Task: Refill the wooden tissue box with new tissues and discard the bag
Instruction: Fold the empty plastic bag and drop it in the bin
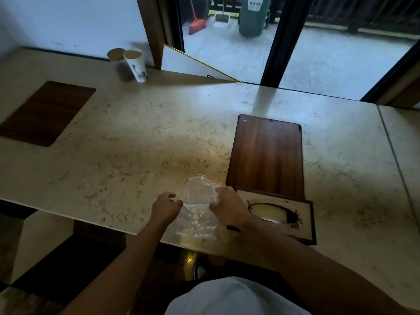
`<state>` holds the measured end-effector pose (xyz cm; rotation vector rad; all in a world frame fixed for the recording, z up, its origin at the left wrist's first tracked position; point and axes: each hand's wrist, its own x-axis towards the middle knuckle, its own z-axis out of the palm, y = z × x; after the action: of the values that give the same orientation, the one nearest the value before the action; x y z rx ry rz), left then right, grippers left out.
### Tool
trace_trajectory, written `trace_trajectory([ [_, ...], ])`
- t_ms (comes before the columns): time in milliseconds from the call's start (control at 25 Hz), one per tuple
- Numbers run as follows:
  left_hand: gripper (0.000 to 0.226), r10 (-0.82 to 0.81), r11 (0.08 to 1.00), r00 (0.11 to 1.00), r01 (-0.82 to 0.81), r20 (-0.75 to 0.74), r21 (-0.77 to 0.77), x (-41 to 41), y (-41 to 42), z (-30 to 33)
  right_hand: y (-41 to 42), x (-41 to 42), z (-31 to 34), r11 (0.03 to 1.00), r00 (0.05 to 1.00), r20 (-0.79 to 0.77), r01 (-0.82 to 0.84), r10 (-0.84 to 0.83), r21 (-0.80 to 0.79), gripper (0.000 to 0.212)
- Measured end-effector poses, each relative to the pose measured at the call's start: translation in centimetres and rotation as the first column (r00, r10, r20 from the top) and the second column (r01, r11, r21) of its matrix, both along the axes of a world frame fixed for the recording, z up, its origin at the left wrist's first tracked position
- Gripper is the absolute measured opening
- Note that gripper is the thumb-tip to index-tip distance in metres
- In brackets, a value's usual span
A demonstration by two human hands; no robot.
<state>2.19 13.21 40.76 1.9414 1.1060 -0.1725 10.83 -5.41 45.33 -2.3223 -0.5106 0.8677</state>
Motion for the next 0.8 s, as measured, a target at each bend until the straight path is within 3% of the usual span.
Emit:
trace_trajectory([
  [80,0.049,-0.021,0.999,0.999,0.021,-0.033,-0.025,-0.1,0.0,-0.7,0.9,-0.5,-0.3,0.997,0.996,-0.091,0.015,-0.022,-0.082,0.042],
  [200,0.055,-0.047,0.997,0.997,0.044,-0.057,-0.059,0.1,0.1,-1.3,1.9,-1.0,-0.9,0.981,0.976,-0.187,0.079,-0.112,-0.176,0.069],
  [360,0.055,0.003,0.989,0.998,-0.013,-0.062,-0.149,0.7,0.5,-1.7,2.8,-1.9,-1.3,0.965,0.935,-0.252,0.222,-0.252,-0.14,0.079],
  [480,0.035,0.06,0.959,0.998,-0.054,0.012,-0.279,0.6,0.5,-1.9,2.8,-2.5,-1.8,0.948,0.913,-0.252,0.309,-0.32,-0.083,0.08],
  [560,0.027,0.091,0.94,0.994,-0.069,0.053,-0.334,0.3,0.4,-1.6,2.7,-2.4,-1.8,0.907,0.865,-0.293,0.42,-0.408,-0.025,0.072],
  [760,0.016,0.201,0.852,0.968,-0.097,0.15,-0.515,-0.4,1.1,-0.8,2.5,-1.2,-1.5,0.757,0.657,-0.533,0.652,-0.533,0.047,0.01],
  [800,0.009,0.231,0.829,0.96,-0.108,0.161,-0.549,-0.4,1.1,-0.5,2.4,-1.0,-1.6,0.743,0.649,-0.544,0.666,-0.531,0.069,0.011],
])
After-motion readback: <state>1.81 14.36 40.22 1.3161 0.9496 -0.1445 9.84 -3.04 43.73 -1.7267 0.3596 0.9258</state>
